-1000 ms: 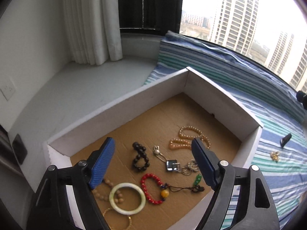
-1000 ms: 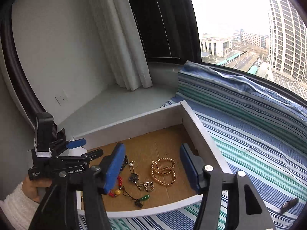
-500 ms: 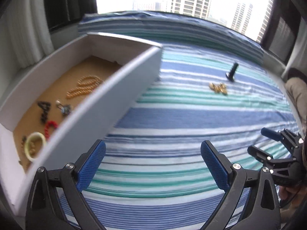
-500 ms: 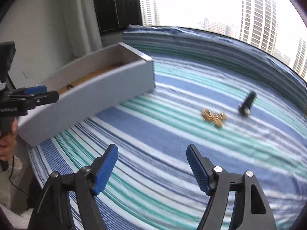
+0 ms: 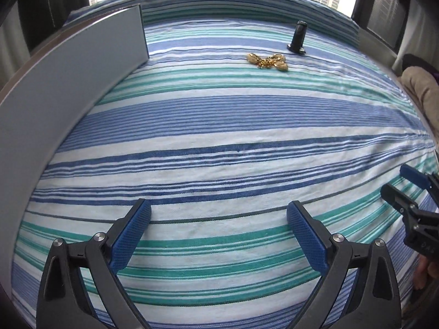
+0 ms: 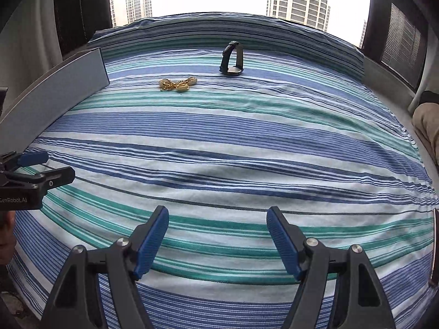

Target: Organize jewelry

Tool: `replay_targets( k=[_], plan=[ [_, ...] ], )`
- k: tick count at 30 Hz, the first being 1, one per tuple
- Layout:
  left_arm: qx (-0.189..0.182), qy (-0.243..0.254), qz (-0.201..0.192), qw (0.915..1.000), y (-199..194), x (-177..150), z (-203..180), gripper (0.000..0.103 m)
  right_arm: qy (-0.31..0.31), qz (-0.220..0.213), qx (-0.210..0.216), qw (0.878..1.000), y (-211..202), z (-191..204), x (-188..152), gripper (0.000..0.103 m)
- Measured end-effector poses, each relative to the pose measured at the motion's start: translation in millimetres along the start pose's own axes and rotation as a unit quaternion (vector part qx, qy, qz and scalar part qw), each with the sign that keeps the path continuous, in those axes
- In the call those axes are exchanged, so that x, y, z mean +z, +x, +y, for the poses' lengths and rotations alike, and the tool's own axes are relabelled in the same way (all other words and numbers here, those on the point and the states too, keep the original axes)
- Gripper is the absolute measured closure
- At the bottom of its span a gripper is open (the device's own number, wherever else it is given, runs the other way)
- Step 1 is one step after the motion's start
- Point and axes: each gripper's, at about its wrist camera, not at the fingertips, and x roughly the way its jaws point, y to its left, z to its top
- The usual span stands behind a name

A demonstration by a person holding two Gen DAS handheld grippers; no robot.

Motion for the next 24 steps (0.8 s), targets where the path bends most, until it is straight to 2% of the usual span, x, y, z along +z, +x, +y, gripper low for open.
replay_targets(
  k=[6,9,11,15,18,24],
  plan=[
    [0.007,0.008,0.0,0.9999,1.3,-2.4,-3.2,0.001,0.009,0.004,0.013,1.0,4.2,-2.0,-0.3,0.027],
    [-0.007,0.022,0.03,0.9993,5.4,8.7,-5.1,0.001,0.013,0.004,0.018,1.0,4.3,-3.1,-0.3,0.027],
    [-0.028,0.033,0.038,0.9983,5.3,26.5,-5.3,0.001,0.009,0.005,0.017,1.0,5.0,-1.3,-0.2,0.025],
    [-0.052,0.033,0.017,0.9979,6.7,82.8,-6.7,0.001,0.006,0.006,0.018,1.0,7.4,0.5,0.6,0.02],
    [-0.079,0.05,0.009,0.9956,26.4,128.2,-18.6,0.001,0.006,0.006,0.018,1.0,7.5,0.8,1.2,0.019],
    [-0.057,0.07,-0.004,0.9959,87.3,191.2,-45.3,0.003,0.011,0.005,0.023,1.0,6.7,0.0,1.3,0.019]
  ],
)
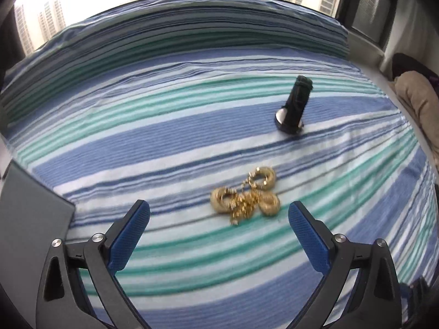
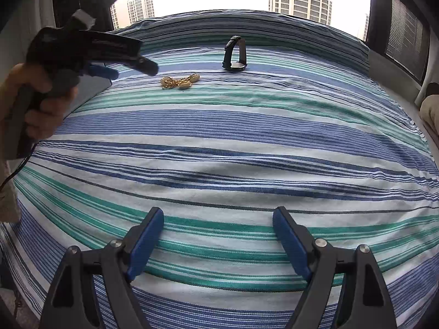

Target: Organize jewelry

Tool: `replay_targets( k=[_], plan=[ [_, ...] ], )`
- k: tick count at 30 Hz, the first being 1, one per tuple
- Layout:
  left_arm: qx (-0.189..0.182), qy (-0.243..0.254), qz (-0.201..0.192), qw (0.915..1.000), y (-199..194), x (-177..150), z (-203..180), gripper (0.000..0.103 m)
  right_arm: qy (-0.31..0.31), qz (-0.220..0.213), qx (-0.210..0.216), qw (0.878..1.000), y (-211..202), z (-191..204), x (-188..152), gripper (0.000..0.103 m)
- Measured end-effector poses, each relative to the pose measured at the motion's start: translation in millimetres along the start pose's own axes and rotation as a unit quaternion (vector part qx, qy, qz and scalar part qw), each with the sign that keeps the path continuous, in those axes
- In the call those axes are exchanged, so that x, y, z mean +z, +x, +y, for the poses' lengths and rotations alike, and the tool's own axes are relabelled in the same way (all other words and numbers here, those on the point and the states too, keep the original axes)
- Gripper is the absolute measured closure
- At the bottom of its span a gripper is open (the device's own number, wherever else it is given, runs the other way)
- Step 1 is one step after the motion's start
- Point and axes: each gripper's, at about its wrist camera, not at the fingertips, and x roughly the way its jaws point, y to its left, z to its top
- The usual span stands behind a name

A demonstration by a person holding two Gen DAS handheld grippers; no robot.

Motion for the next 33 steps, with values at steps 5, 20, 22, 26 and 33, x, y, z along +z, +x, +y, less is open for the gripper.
replay_targets(
  k=[5,20,22,26,33],
  plan=[
    [0.003,0.011,0.0,0.9999,35.5,11.2,-9.6,0.011,-0.007,0.003,-0.008,1.0,0.8,3.2,-0.8,0.019],
    [-0.05,0.039,0.031,0.9975,-21.1,-66.9,-0.9,0.077,-0.004,0.002,-0.005,1.0,0.7,1.0,-1.6,0.018],
    [-0.046,0.035,0.044,0.9973,-38.4,-90.2,4.4,0.076,-0.004,0.002,-0.005,1.0,0.6,1.3,-1.9,0.018],
    [-0.03,0.022,0.06,0.9975,-66.5,-129.2,16.1,0.068,-0.006,0.003,-0.007,1.0,1.0,1.9,-1.9,0.018],
    [0.023,0.002,0.026,0.9994,-95.5,-155.2,28.1,0.012,-0.011,0.017,-0.01,1.0,-0.2,2.7,-1.2,0.018]
  ],
)
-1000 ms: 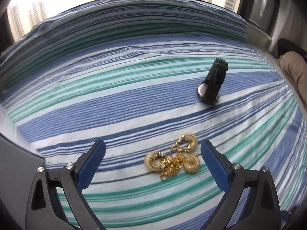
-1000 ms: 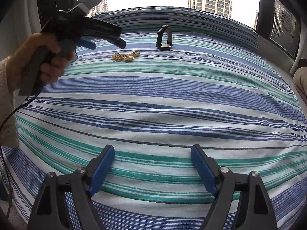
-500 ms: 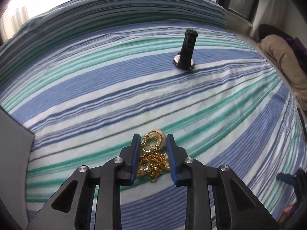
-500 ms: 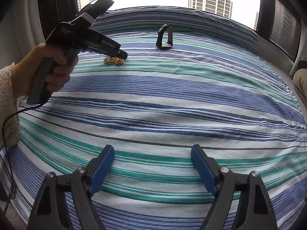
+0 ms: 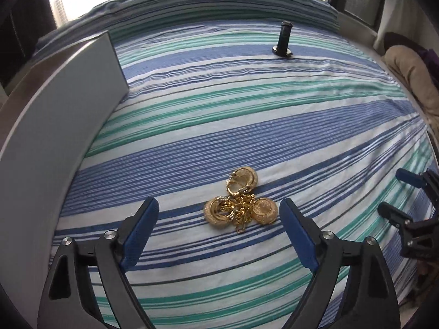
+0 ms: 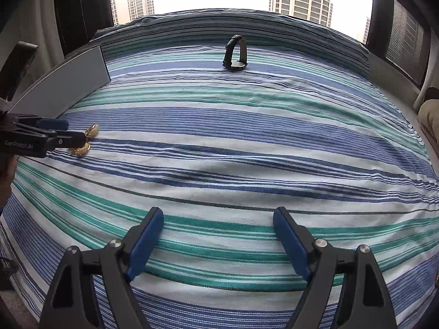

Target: Organize jewelry

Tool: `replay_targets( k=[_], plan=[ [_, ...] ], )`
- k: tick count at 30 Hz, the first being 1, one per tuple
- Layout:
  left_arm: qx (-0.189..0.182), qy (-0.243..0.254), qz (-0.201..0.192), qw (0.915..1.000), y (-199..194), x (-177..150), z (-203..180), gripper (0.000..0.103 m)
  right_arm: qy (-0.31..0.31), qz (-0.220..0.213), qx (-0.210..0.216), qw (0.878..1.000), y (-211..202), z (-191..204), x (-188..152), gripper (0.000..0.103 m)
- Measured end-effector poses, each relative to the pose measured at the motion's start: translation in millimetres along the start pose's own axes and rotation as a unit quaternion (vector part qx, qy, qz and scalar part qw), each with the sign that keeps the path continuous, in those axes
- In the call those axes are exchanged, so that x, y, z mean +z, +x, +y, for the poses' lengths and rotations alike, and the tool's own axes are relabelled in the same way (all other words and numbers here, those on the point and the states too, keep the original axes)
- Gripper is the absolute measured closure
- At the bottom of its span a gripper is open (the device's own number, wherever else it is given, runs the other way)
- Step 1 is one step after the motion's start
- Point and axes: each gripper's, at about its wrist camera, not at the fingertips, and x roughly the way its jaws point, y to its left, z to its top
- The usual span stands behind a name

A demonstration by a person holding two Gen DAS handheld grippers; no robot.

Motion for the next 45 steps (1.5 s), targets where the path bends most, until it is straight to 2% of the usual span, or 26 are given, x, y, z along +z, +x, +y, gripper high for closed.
replay_targets(
  k=[2,4,7,11,14,16,19,21,24,25,26,27,28,30,32,36,38,39,41,42,43,44,45],
  plan=[
    [0.012,-0.005,-0.003,0.9999,-4.2,-4.7,1.7,0.012,-0.008,0.05,0.014,0.999,-2.6,-0.9,5.1,0.019],
    [0.017,-0.012,-0.007,0.9998,-10.4,-10.6,7.1,0.01,0.01,0.079,0.056,0.995,-14.3,-9.2,16.2,0.019],
    [0.023,-0.03,-0.012,0.9992,-21.1,-19.2,17.3,0.009,0.047,0.074,0.105,0.991,-37.9,-27.6,53.9,0.019],
    [0.023,-0.056,-0.02,0.998,-28.6,-25.3,24.1,0.009,0.112,0.039,0.11,0.987,-37.5,-51.6,133.0,0.019],
    [0.022,-0.074,-0.023,0.9967,-32.4,-30.7,29.0,0.009,0.129,0.019,0.109,0.985,2.5,-56.6,194.7,0.019],
    [0.021,-0.081,-0.02,0.9962,-35.1,-36.9,32.2,0.009,0.142,0.013,0.091,0.986,40.5,-54.4,225.7,0.019],
    [0.024,-0.086,-0.015,0.9959,-38.8,-47.3,36.6,0.009,0.172,0.021,0.093,0.98,98.9,-45.4,256.3,0.019],
    [0.027,-0.088,-0.012,0.9957,-40.8,-53.8,41.3,0.009,0.186,0.029,0.066,0.98,130.6,-40.3,267.8,0.019],
    [0.032,-0.1,-0.011,0.9944,-43.3,-62.1,51.9,0.009,0.217,0.025,0.031,0.975,157.2,-43.0,268.7,0.02],
    [0.033,-0.106,-0.01,0.9938,-43.0,-64.4,55.7,0.009,0.227,0.029,0.029,0.973,161.5,-45.9,266.6,0.027],
    [0.033,-0.111,-0.008,0.9932,-42.0,-66.6,59.2,0.009,0.236,0.029,0.03,0.971,162.8,-48.8,262.9,0.06],
    [0.033,-0.116,-0.005,0.9926,-41.1,-68.9,62.1,0.009,0.237,0.029,0.033,0.97,161.1,-51.1,259.7,0.081],
    [0.033,-0.12,-0.003,0.9922,-39.2,-70.3,64.5,0.009,0.236,0.026,0.037,0.971,156.7,-52.8,256.1,0.087],
    [0.031,-0.124,0.002,0.9918,-37.0,-72.6,66.7,0.009,0.235,0.02,0.061,0.97,142.2,-56.2,246.9,0.087],
    [0.029,-0.122,0.0,0.992,-38.1,-73.3,66.3,0.009,0.241,0.024,0.133,0.961,125.3,-58.4,234.2,0.087],
    [0.024,-0.118,-0.009,0.9927,-46.6,-74.6,60.6,0.009,0.253,0.062,0.29,0.921,89.5,-58.7,193.9,0.087],
    [0.022,-0.115,-0.01,0.993,-48.5,-74.3,57.2,0.009,0.248,0.09,0.331,0.906,81.8,-56.2,166.1,0.087],
    [0.022,-0.114,-0.01,0.9932,-48.3,-74.0,55.3,0.009,0.243,0.103,0.334,0.905,80.9,-55.4,152.1,0.087],
    [0.023,-0.109,-0.01,0.9938,-50.7,-74.7,51.1,0.009,0.225,0.124,0.31,0.915,80.0,-56.3,125.7,0.084],
    [0.023,-0.105,-0.012,0.9941,-53.3,-75.6,49.0,0.009,0.22,0.126,0.299,0.92,78.9,-59.5,115.5,0.078],
    [0.025,-0.102,-0.015,0.9943,-56.5,-76.5,47.5,0.009,0.223,0.125,0.278,0.926,75.4,-64.9,105.5,0.06],
    [0.027,-0.1,-0.018,0.9944,-59.3,-77.3,47.0,0.009,0.231,0.121,0.263,0.929,69.9,-73.0,97.5,0.052],
    [0.03,-0.1,-0.02,0.9944,-62.1,-78.8,46.8,0.009,0.245,0.111,0.259,0.927,62.8,-82.7,90.6,0.052]
  ],
)
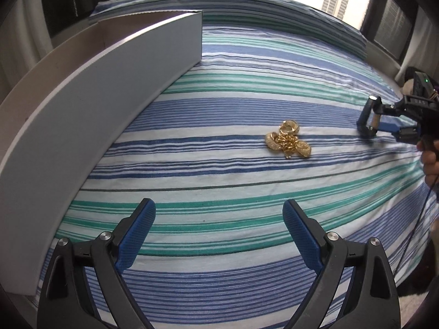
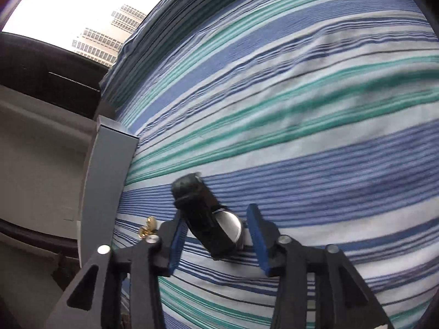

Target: Organize jewelry

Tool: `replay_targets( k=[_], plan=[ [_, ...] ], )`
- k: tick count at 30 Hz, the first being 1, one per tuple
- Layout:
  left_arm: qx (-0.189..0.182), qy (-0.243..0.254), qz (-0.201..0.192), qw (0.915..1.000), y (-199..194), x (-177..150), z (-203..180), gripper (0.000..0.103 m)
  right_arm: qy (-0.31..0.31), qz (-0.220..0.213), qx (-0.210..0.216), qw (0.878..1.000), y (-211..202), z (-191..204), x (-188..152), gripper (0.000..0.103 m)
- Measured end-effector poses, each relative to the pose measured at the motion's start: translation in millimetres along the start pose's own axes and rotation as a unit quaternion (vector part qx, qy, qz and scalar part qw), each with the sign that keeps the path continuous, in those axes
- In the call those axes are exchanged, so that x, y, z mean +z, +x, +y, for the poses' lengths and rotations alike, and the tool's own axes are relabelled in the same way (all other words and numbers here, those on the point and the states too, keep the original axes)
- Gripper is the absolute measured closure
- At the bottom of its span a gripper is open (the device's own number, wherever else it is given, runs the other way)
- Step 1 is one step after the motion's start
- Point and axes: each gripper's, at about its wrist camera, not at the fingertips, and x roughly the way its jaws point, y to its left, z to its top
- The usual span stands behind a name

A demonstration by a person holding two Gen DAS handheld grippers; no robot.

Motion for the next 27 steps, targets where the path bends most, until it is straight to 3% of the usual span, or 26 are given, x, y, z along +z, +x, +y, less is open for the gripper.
replay_targets(
  k=[3,9,14,19,22,27],
  plan=[
    [0.005,-0.006,0.003,1.0,-2.0,-4.0,3.5,0.009,0.014,-0.045,-0.014,0.999,-34.3,-15.4,-7.0,0.052],
    [0.011,-0.01,0.009,0.9999,-0.1,-7.3,3.3,0.009,-0.048,-0.089,-0.08,0.992,-80.1,-4.9,-37.9,0.05],
    [0.013,-0.001,0.012,0.9998,-2.5,-12.2,-3.2,0.009,-0.081,-0.103,-0.085,0.988,-91.5,11.3,-64.7,0.05],
    [0.013,-0.001,0.018,0.9998,-2.8,-14.3,-4.8,0.009,-0.099,-0.135,-0.097,0.981,-85.2,30.1,-49.2,0.05],
    [0.016,-0.002,0.008,0.9998,-10.5,-15.0,-1.5,0.009,-0.096,-0.096,-0.053,0.989,-63.5,44.9,-41.4,0.05],
    [0.021,-0.02,0.011,0.9995,-10.8,-15.8,10.7,0.009,-0.163,-0.024,-0.017,0.986,-18.5,85.7,-69.5,0.05]
  ],
)
